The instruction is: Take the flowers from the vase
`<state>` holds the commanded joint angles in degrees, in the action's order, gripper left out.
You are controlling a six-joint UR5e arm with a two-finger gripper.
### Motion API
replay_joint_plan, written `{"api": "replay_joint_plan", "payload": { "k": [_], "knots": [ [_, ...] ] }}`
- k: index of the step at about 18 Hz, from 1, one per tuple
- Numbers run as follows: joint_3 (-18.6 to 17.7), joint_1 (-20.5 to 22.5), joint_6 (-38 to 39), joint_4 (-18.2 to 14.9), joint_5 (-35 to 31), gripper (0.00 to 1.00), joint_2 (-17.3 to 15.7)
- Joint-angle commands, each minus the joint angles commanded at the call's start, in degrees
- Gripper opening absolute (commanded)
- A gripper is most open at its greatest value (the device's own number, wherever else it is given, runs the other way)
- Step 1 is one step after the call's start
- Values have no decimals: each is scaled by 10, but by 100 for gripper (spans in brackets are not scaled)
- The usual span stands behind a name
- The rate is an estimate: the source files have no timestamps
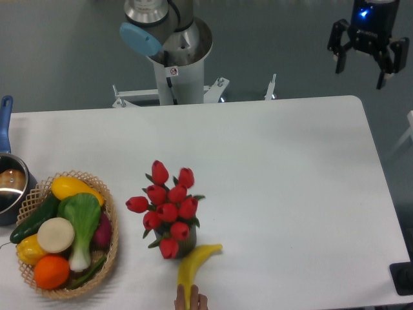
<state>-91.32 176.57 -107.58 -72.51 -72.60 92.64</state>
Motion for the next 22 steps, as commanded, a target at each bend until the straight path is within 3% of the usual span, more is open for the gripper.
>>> {"api": "replay_joint_plan", "payload": {
  "k": [10,16,19,22],
  "knots": [
    [-20,-4,3,7,20,100,-1],
    [-83,-12,84,92,67,100,-5],
    [-93,-44,102,99,82,100,1],
    [-109,-52,140,105,167,100,3]
  ]
}}
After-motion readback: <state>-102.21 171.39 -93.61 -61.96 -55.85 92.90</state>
